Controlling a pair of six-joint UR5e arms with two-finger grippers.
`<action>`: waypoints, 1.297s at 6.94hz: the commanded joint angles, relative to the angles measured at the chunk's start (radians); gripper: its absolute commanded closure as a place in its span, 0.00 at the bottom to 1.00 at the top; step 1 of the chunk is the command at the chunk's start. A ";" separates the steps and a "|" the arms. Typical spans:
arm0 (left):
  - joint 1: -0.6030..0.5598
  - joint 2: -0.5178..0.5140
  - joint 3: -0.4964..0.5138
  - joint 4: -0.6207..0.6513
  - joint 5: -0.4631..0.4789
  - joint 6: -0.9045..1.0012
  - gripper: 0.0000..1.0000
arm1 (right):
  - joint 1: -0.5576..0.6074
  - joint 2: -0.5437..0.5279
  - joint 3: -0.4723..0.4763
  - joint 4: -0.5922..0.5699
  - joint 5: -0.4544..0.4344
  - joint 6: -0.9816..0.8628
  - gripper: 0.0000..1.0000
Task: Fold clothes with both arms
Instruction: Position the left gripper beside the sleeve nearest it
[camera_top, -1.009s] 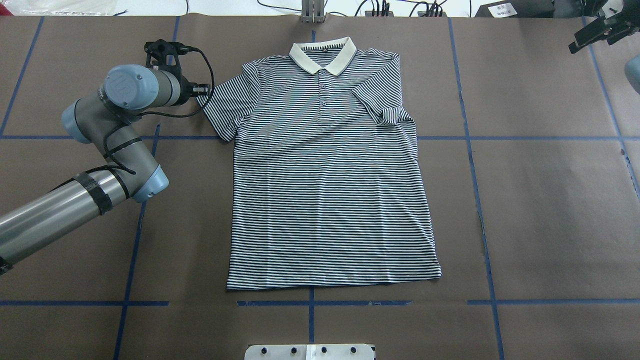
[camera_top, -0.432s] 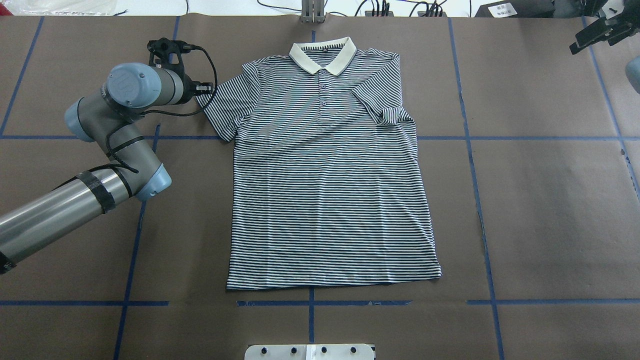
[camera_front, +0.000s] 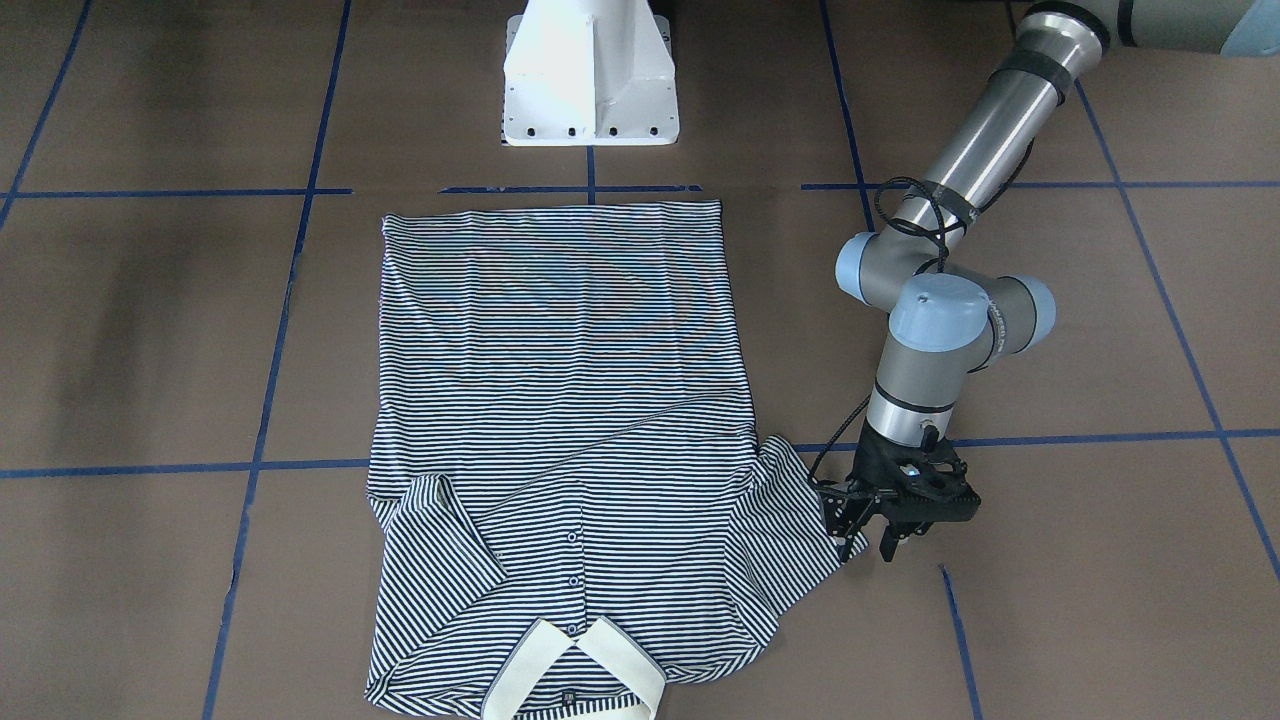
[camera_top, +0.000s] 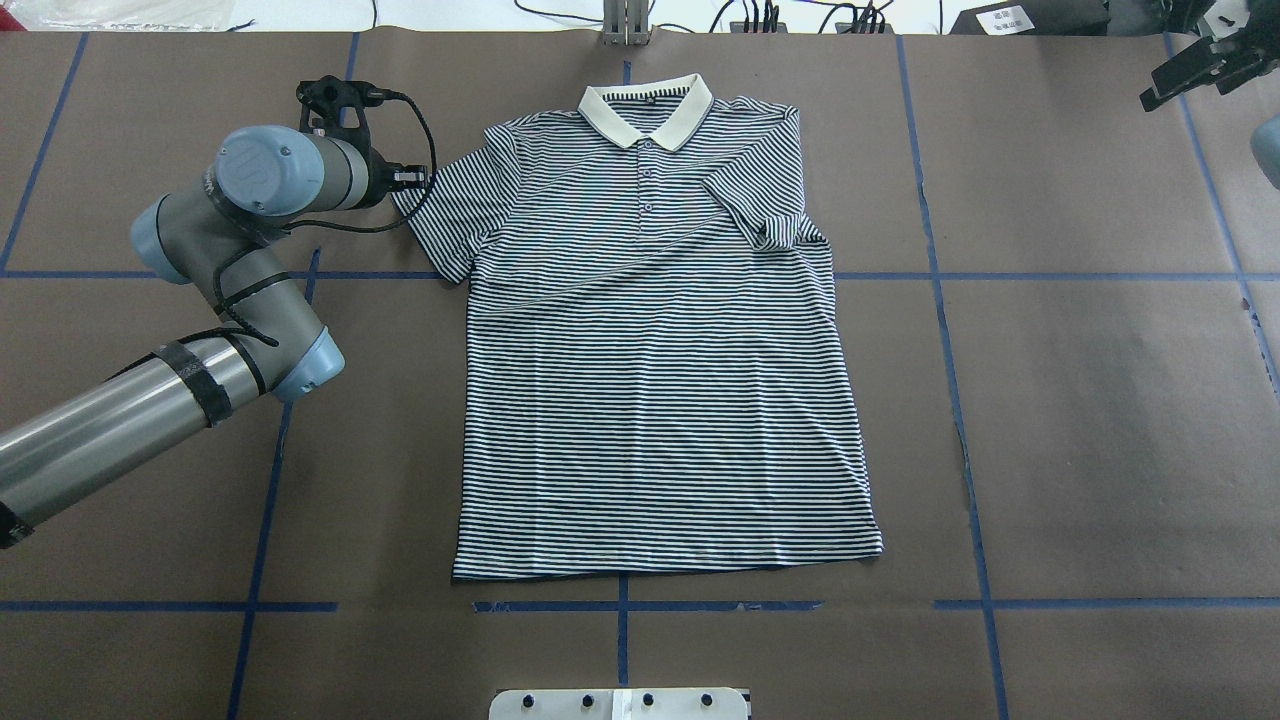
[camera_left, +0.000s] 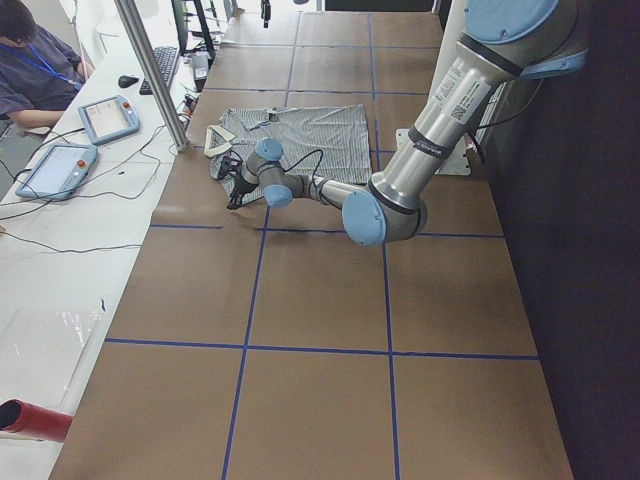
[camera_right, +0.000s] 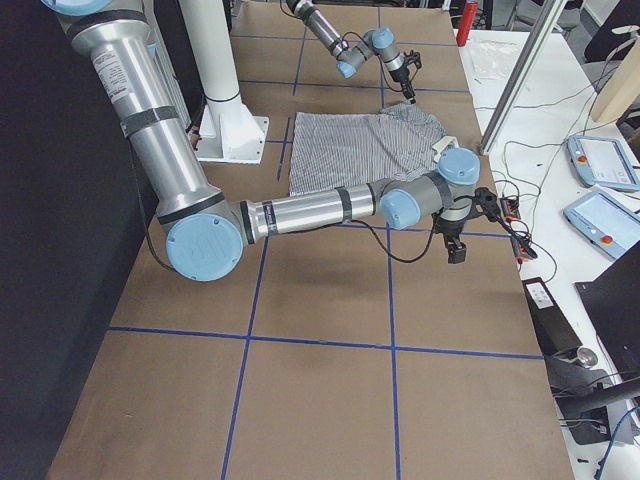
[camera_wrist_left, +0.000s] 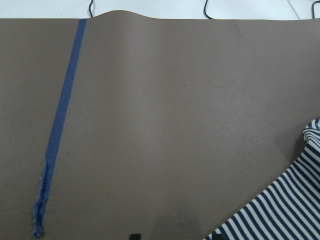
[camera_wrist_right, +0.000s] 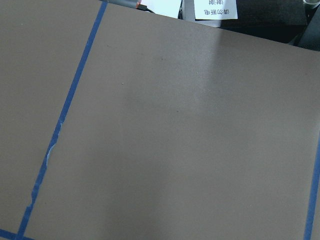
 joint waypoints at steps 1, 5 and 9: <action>0.002 -0.002 0.000 0.000 0.000 0.002 0.47 | 0.000 -0.001 0.000 0.000 0.000 0.001 0.00; 0.008 -0.002 0.002 0.000 0.000 0.002 0.47 | 0.000 -0.003 -0.002 0.000 -0.002 0.000 0.00; 0.013 -0.002 0.008 0.000 0.000 0.002 0.53 | 0.000 -0.003 -0.002 0.000 -0.002 0.001 0.00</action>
